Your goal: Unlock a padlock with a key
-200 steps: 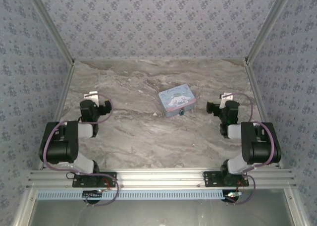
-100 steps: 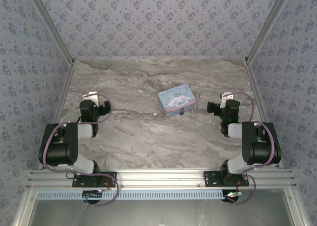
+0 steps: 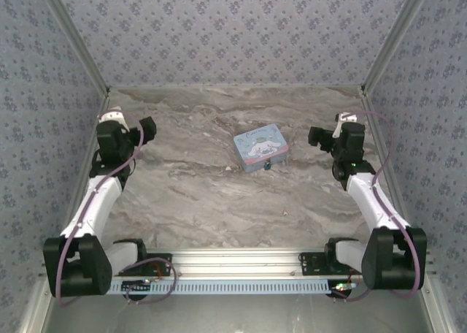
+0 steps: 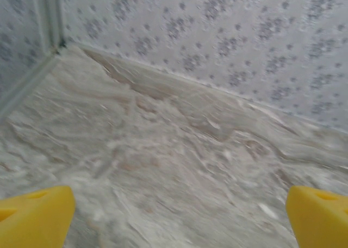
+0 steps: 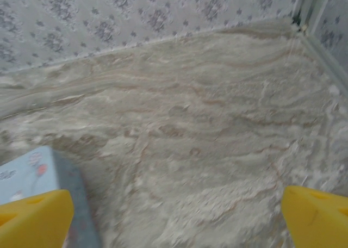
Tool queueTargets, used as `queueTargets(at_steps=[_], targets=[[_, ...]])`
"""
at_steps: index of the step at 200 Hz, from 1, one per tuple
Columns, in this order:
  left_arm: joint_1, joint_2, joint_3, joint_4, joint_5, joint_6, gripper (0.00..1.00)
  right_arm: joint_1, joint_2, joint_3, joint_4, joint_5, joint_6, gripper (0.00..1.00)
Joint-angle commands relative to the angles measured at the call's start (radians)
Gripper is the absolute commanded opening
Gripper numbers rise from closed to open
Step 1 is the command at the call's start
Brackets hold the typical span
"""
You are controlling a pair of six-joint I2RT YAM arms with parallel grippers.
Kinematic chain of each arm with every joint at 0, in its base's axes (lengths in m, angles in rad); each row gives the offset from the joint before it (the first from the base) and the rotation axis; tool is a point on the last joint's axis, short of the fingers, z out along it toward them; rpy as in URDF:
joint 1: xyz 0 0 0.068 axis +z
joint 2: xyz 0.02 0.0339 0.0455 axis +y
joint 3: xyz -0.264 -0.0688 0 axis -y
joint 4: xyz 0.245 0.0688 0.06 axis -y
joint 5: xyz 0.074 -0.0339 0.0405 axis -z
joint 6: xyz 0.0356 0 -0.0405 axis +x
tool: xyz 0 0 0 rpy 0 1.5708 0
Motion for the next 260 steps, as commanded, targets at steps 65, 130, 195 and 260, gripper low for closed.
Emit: queueTargets(at_steps=[65,130,195,260], targets=[[-0.283,-0.119,-0.091,-0.100,0.157,-0.315,0.99,0.316,-0.084,0.061,-0.529,0.056,0.300,0.93],[-0.485,-0.015,-0.160,0.060,0.122,-0.427,0.99,0.490,-0.061,-0.045,-0.639,0.065,0.482,0.79],[-0.521,0.073,-0.128,0.080,0.113,-0.417,0.99,0.609,-0.002,-0.142,-0.646,0.010,0.603,0.64],[-0.526,0.096,-0.087,0.036,0.116,-0.392,0.99,0.540,-0.020,-0.257,-0.496,-0.066,0.653,0.45]])
